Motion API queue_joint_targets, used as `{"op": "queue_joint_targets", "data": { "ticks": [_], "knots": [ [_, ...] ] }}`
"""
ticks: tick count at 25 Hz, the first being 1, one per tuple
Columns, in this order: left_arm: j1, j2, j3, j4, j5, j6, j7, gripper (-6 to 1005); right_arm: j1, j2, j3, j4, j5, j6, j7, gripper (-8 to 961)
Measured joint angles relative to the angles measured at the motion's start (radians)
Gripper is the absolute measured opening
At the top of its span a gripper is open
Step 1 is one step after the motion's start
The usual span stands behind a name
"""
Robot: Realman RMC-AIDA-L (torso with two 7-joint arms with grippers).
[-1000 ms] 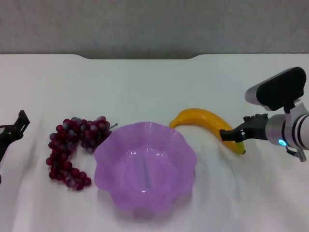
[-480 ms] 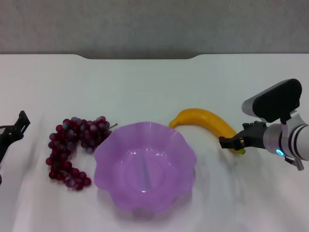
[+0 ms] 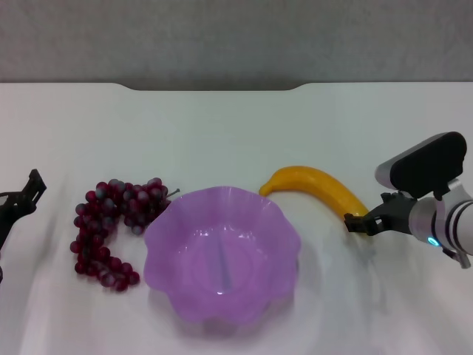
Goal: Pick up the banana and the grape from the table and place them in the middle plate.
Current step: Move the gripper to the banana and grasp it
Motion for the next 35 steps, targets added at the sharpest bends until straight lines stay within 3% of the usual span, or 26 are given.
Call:
{"op": "queue_joint_targets", "data": {
  "ticks": [7, 35],
  "knots": [
    [-0.001, 0.0, 0.0, 0.0, 0.0, 0.0, 0.0, 815, 0.001, -0.002, -0.089, -0.001, 0.07, -0.052, -0.003, 871],
    [-0.001, -0.002, -0.002, 0.0, 0.0, 0.002, 0.0, 815, 0.015, 0.003, -0.215, -0.031, 0.109, -0.142, 0.004, 864]
  ]
}}
